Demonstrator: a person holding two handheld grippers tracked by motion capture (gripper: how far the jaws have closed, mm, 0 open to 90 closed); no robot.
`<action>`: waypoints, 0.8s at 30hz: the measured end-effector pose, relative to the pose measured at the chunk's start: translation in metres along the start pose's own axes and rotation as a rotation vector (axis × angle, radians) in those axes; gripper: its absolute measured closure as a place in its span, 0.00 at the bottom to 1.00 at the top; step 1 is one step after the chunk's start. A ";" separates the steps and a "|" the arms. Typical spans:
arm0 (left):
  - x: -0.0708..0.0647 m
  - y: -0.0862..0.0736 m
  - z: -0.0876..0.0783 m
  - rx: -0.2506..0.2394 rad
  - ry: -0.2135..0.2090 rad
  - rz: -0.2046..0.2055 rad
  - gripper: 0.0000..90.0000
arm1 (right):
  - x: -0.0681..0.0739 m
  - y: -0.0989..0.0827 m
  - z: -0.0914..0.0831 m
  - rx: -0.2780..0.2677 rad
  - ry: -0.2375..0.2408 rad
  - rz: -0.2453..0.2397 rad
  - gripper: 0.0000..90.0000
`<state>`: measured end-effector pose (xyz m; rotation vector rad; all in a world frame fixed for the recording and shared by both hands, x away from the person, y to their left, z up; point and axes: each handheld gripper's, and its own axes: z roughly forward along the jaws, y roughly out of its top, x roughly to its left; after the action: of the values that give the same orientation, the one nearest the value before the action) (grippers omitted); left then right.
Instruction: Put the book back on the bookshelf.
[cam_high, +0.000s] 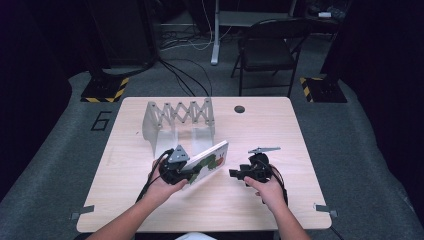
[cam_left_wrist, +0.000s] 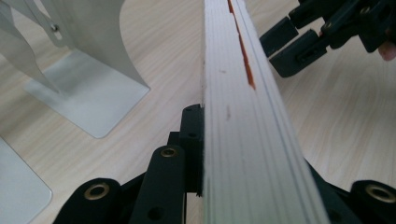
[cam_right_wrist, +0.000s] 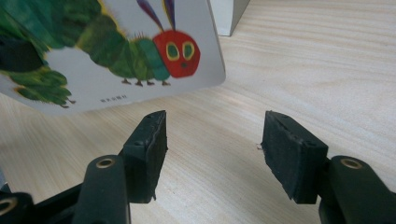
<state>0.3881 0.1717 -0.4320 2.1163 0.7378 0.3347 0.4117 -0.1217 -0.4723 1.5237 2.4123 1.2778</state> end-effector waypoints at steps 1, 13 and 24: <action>0.001 0.003 -0.001 -0.007 0.004 0.000 0.84 | 0.000 0.000 0.000 -0.001 -0.001 -0.001 0.45; 0.008 0.028 -0.012 -0.060 0.014 -0.060 0.84 | -0.003 0.000 -0.001 -0.004 -0.005 0.002 0.45; 0.002 0.036 -0.021 -0.068 0.028 -0.033 0.84 | -0.006 -0.001 -0.002 -0.002 -0.011 0.004 0.45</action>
<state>0.3939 0.1697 -0.3908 2.0367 0.7660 0.3668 0.4133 -0.1275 -0.4737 1.5320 2.4021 1.2689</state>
